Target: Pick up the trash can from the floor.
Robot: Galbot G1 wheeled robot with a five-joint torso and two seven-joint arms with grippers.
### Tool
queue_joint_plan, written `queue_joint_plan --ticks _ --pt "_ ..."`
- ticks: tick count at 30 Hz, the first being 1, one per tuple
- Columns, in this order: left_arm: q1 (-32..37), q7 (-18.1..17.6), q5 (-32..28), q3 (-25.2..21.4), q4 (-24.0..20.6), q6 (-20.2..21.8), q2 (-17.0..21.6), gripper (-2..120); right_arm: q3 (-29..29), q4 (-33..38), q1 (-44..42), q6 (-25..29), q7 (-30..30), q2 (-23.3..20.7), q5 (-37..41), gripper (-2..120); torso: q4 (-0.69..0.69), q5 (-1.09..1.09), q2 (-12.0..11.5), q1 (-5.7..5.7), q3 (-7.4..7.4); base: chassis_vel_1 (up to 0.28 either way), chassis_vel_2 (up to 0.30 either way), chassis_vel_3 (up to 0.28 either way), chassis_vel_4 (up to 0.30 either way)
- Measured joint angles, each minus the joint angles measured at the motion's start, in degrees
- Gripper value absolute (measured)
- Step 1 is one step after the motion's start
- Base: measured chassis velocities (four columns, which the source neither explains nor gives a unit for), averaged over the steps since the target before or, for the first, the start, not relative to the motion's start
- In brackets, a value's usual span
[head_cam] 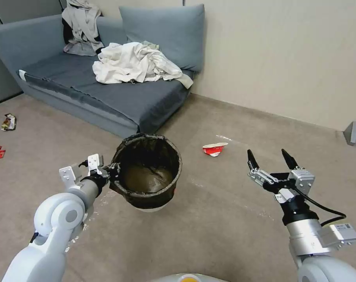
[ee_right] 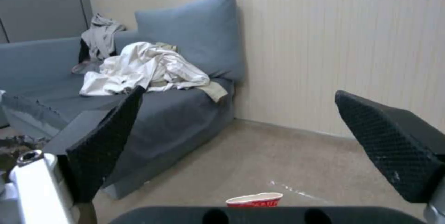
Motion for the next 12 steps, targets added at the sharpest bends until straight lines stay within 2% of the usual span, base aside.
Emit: queue_joint_plan --ticks 12 --pt "0.27 -0.01 -0.01 -0.04 -0.42 0.11 -0.32 5 0.04 0.17 -0.09 0.05 0.0 -0.13 0.11 100 0.0 0.0 0.0 0.0 0.0 0.0 0.0 0.0 0.0"
